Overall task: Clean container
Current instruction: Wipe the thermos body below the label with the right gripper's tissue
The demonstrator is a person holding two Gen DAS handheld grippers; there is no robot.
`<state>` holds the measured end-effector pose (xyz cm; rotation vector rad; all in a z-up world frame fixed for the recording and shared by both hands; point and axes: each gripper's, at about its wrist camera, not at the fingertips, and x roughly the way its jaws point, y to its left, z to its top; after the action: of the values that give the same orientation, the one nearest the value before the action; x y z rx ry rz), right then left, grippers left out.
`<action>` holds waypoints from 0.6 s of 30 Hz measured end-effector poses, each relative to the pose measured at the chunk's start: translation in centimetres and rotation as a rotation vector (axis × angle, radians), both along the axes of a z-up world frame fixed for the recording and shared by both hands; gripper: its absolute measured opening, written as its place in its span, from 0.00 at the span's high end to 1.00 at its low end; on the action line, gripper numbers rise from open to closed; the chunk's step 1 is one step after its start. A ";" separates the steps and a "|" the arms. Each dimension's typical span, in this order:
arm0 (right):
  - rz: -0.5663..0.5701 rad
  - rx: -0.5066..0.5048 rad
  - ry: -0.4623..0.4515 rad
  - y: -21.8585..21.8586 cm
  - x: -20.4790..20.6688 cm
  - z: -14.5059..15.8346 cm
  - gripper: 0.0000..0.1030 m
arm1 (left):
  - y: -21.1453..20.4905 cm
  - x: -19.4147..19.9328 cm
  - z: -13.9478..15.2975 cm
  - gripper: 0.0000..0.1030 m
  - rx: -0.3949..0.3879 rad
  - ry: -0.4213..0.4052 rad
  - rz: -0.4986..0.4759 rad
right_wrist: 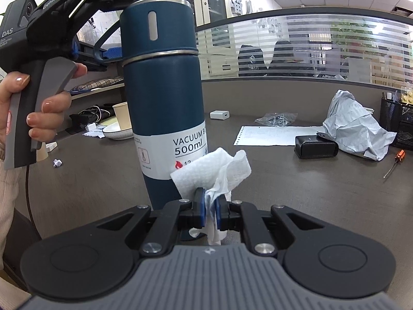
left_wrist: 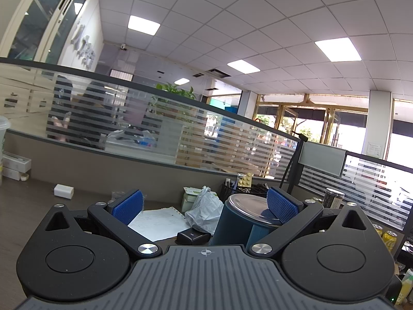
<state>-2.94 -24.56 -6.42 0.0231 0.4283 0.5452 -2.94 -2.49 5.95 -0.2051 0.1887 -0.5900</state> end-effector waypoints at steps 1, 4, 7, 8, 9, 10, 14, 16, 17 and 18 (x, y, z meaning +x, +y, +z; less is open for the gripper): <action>0.001 0.000 0.002 0.0 0.0 0.0 0.88 | 0.0 0.0 0.0 0.00 0.000 0.000 0.000; 0.005 -0.004 0.012 0.0 0.1 -0.3 0.88 | -0.1 0.1 0.0 0.00 0.000 0.000 0.000; 0.010 -0.012 0.022 0.1 0.0 -0.5 0.88 | -0.1 0.1 0.0 0.00 0.000 0.000 0.000; 0.014 -0.013 0.027 0.1 0.1 -0.6 0.88 | -0.1 0.1 0.0 0.00 0.000 0.000 0.000; 0.017 -0.014 0.032 0.1 0.1 -0.6 0.88 | -0.1 0.1 0.0 0.00 0.000 0.000 0.000; 0.020 -0.014 0.038 0.1 0.1 -0.6 0.88 | -0.1 0.1 0.1 0.00 0.000 0.000 0.000; 0.035 -0.028 0.060 0.2 0.2 -0.8 0.88 | -0.1 0.2 0.1 0.00 0.001 0.000 0.000; 0.041 -0.034 0.071 0.3 0.3 -0.9 0.88 | -0.1 0.3 0.1 0.00 0.000 0.001 -0.001; 0.042 -0.034 0.081 0.3 0.4 -1.0 0.88 | -0.2 0.3 0.1 0.00 0.000 0.000 -0.001; 0.044 -0.033 0.091 0.3 0.5 -1.0 0.88 | -0.2 0.3 0.1 0.00 0.000 0.000 -0.001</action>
<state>-2.43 -24.26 -7.46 0.0068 0.5274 0.5819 -2.62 -2.67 6.06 -0.2046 0.1894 -0.5914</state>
